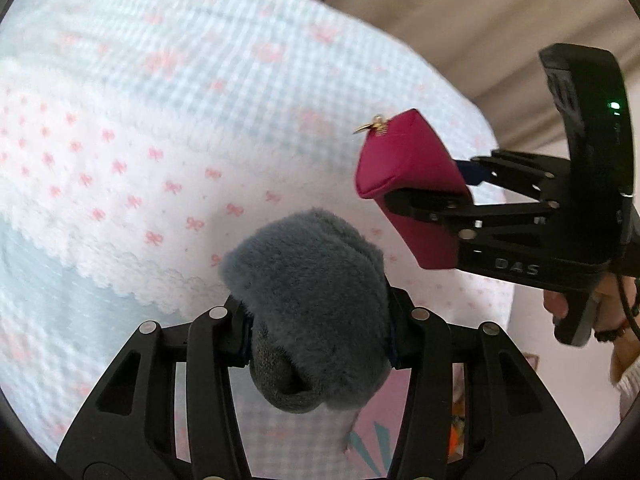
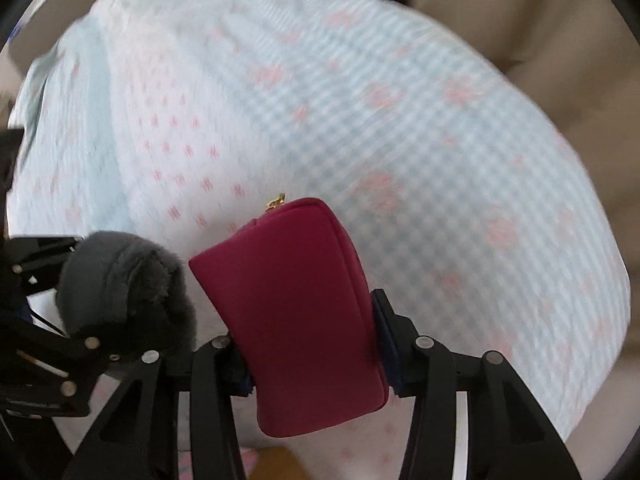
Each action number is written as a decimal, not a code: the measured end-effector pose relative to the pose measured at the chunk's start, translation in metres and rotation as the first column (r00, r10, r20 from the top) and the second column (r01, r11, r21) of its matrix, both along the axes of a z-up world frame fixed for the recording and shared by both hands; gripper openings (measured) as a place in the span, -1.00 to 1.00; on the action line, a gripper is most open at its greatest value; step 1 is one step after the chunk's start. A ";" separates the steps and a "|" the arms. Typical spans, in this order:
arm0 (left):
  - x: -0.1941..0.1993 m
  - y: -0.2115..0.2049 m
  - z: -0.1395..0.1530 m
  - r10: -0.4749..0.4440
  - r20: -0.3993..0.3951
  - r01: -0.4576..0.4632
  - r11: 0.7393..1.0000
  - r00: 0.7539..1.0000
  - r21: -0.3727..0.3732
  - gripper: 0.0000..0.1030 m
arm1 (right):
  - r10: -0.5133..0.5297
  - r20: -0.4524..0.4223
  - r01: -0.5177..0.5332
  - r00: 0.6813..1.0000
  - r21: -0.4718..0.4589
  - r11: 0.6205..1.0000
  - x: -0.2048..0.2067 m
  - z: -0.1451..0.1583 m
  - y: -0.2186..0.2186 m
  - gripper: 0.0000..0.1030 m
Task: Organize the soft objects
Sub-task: 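Carry the grey ball and pink pouch over the box with both tools, then open both tools to drop the grey ball and pink pouch into the box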
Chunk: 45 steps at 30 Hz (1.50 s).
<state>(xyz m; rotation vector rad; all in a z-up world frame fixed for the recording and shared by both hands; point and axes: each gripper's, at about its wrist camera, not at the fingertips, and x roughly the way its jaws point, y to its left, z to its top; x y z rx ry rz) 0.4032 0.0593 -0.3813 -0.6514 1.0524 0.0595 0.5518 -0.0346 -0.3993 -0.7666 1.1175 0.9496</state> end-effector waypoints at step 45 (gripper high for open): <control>-0.029 -0.246 0.081 -0.424 -0.137 0.444 0.875 0.895 0.192 -0.16 | -0.837 -0.156 0.851 0.525 0.114 0.513 -0.176 0.097 -0.358 -0.15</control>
